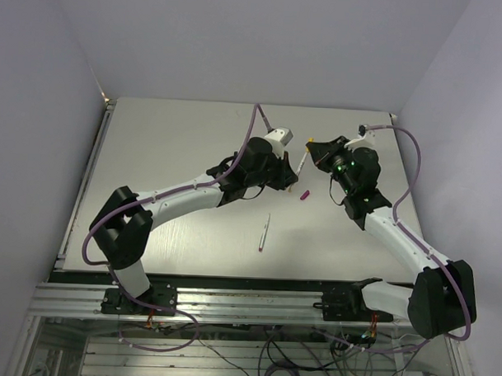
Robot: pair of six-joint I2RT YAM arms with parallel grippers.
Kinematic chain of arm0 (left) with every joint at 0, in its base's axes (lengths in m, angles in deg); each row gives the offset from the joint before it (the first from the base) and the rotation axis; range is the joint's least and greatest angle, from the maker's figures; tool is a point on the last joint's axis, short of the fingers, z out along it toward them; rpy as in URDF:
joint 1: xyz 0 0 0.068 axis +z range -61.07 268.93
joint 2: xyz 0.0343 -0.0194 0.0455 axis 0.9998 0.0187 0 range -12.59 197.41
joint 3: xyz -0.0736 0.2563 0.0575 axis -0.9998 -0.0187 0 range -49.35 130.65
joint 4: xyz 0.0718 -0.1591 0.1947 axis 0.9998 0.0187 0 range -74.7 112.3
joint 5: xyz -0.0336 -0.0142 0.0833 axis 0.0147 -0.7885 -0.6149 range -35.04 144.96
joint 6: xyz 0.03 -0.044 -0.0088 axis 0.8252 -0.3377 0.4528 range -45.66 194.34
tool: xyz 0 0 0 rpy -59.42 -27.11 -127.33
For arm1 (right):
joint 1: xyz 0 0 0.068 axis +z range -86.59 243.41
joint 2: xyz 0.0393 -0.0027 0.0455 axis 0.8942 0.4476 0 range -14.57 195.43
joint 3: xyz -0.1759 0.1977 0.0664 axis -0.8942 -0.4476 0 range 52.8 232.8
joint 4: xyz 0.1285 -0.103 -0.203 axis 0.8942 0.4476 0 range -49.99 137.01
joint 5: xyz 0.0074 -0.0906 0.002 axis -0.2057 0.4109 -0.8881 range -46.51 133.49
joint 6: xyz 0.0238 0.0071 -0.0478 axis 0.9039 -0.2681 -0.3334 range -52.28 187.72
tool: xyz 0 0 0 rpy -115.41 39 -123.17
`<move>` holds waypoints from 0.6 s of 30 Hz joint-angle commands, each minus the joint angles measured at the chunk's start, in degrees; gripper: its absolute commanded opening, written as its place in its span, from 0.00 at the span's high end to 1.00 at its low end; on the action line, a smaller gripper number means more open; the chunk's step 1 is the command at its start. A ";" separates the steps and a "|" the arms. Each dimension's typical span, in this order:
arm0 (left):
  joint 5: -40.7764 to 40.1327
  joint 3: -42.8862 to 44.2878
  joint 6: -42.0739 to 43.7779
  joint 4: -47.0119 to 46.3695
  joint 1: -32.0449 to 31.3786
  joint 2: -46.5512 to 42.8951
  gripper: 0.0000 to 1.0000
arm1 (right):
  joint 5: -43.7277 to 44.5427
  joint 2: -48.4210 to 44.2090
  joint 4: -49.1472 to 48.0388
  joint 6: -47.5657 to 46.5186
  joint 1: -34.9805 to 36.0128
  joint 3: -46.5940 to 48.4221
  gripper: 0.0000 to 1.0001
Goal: Insert the pens into the pen caps
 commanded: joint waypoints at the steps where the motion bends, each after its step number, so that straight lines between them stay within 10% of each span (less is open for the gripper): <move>1: -0.34 1.08 -0.67 -3.43 -0.10 0.10 0.93 | -1.15 -1.23 -1.45 0.75 -0.25 -0.60 1.00; 18: -3.63 -1.64 -5.21 -10.94 0.48 -0.98 0.93 | -10.57 -0.41 0.46 0.58 -0.14 -1.57 1.00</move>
